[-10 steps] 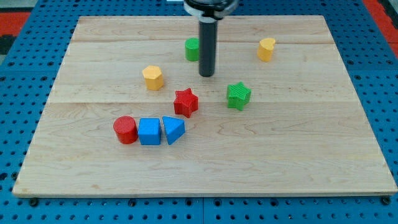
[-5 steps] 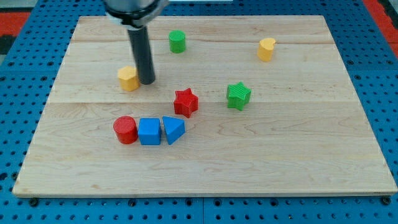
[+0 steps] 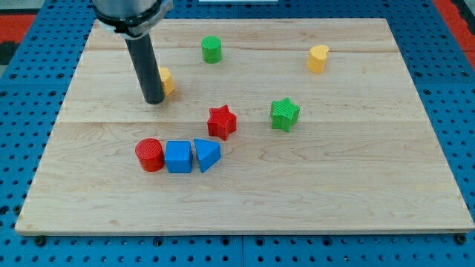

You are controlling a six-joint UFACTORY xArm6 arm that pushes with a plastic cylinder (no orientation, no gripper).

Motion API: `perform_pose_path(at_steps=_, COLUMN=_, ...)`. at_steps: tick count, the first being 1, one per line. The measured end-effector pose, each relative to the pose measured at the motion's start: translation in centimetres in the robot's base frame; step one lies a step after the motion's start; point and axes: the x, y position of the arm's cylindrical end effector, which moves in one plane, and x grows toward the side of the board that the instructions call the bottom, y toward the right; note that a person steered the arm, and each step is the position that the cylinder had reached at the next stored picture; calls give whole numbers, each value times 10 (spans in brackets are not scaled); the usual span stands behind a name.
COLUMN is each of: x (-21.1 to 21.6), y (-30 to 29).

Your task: Keep red blocks vertically below yellow hexagon

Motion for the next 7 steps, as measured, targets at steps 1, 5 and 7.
perform_pose_path(at_steps=1, x=-2, y=69)
perform_pose_path(at_steps=5, x=81, y=155)
perform_pose_path(at_steps=7, x=75, y=63)
